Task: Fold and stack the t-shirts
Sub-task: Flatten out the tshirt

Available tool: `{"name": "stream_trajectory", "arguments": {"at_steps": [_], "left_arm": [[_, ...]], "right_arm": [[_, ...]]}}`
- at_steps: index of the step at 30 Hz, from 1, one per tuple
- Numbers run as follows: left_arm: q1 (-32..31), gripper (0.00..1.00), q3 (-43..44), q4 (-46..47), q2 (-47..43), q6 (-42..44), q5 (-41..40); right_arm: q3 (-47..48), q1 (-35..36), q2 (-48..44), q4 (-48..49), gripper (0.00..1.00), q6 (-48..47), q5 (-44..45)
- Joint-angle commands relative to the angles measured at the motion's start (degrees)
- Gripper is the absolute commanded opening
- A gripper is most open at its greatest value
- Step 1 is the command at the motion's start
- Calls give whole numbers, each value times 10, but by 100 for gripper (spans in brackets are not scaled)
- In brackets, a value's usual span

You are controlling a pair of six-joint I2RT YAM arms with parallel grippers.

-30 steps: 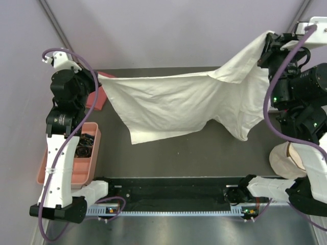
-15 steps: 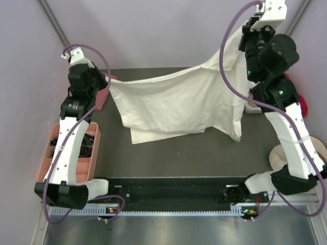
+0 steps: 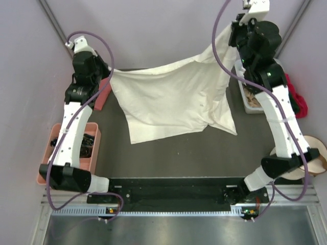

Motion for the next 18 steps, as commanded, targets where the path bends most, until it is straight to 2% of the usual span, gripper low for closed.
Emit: {"name": "stream_trajectory", "arguments": {"at_steps": [1, 2, 4, 7, 10, 14, 16, 18], "left_arm": [[-2, 0, -44, 4, -120, -15, 21], [-3, 0, -72, -3, -141, -16, 25], [-3, 0, -84, -38, -201, -18, 31], [-4, 0, -57, -92, -268, -23, 46], [-3, 0, 17, -145, -295, -24, 49], [-2, 0, 143, -198, -279, -25, 65], [-2, 0, 215, -214, -262, -27, 69], [-2, 0, 246, -217, -256, -25, 62]], "right_arm": [[-103, 13, -154, 2, 0, 38, -22], [-152, 18, -211, -2, 0, 39, -22], [-182, 36, -261, -18, 0, 45, -19], [-172, 50, -342, -72, 0, 59, -35], [-107, 50, -379, -113, 0, 76, -69], [44, 50, -366, -149, 0, 73, -101], [82, 50, -356, -155, 0, 69, -114], [106, 50, -352, -151, 0, 66, -112]]}}
